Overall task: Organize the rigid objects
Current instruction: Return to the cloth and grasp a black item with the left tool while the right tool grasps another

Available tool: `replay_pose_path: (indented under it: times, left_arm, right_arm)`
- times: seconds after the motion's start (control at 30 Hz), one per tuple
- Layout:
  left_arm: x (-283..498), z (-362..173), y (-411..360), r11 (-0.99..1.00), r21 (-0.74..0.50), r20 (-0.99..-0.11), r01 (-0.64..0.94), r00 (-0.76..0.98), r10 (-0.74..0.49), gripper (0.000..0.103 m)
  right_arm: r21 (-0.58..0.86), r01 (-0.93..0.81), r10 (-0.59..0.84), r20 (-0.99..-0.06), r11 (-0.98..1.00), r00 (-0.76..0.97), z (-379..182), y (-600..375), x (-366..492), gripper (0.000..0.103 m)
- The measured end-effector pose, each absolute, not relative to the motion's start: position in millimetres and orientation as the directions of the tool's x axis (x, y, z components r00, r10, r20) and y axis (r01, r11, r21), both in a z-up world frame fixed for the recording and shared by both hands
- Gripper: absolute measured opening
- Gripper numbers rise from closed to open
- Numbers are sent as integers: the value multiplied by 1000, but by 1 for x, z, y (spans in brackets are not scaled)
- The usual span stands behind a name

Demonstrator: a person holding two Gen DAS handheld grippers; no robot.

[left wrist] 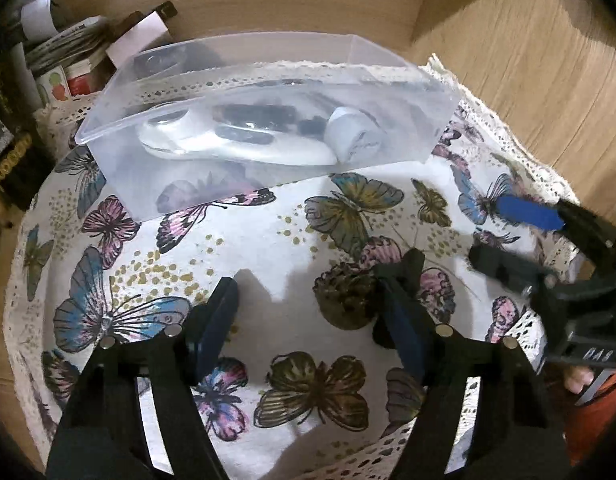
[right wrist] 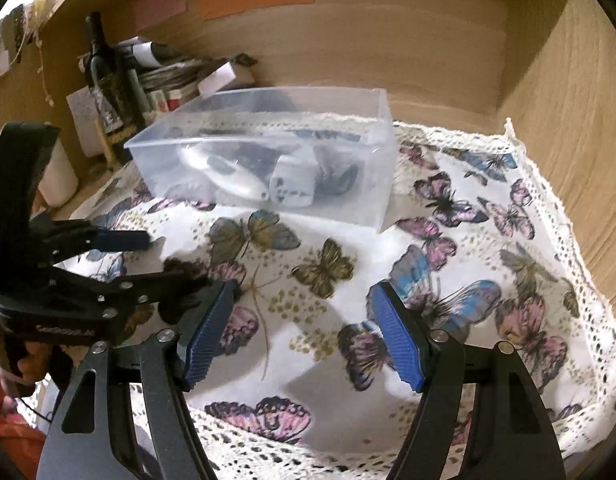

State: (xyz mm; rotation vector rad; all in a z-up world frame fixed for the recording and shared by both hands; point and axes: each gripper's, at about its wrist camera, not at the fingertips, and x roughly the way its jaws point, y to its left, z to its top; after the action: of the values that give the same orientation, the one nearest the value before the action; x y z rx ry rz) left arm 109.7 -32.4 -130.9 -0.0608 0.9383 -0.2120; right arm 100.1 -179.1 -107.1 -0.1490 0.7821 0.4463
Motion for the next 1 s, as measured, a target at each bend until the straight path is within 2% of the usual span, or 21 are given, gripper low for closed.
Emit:
replay_pose_path:
  times: [0.03, 0.1, 0.17, 0.37, 0.4, 0.63, 0.87, 0.93, 1.0]
  left_arm:
    - [110, -129, -31, 975, -153, -792, 161, 571, -218, 58]
    - [110, -127, -30, 967, -179, -787, 182, 564, -252, 34]
    - [108, -124, -29, 965, -176, -781, 193, 570, -256, 25]
    - [104, -122, -14, 973, -164, -772, 162, 592, -229, 24]
    - [103, -121, -11, 974, -166, -769, 153, 598, -225, 21]
    - [93, -115, 11, 979, -167, -752, 118, 627, -204, 21]
    - [96, -122, 9, 981, -134, -777, 138, 600, -190, 21]
    - [97, -124, 6, 984, -120, -780, 133, 601, -176, 30]
    - [100, -124, 3, 988, -103, -787, 118, 597, -153, 64]
  right_arm:
    - [37, -447, 337, -712, 894, 615, -109, -177, 99, 69]
    - [43, -461, 348, -718, 886, 602, -111, -171, 98, 69]
    - [51, -477, 361, -724, 877, 587, -114, -165, 98, 69]
    - [60, -530, 391, -746, 846, 539, -123, -141, 99, 69]
    - [56, -536, 391, -746, 843, 538, -123, -137, 99, 69]
    - [111, -553, 429, -761, 826, 486, -124, -130, 108, 69]
    - [73, -582, 411, -779, 810, 473, -130, -118, 105, 70]
    - [48, -584, 388, -791, 810, 474, -135, -113, 107, 70]
    - [20, -594, 380, -786, 804, 487, -134, -110, 104, 69]
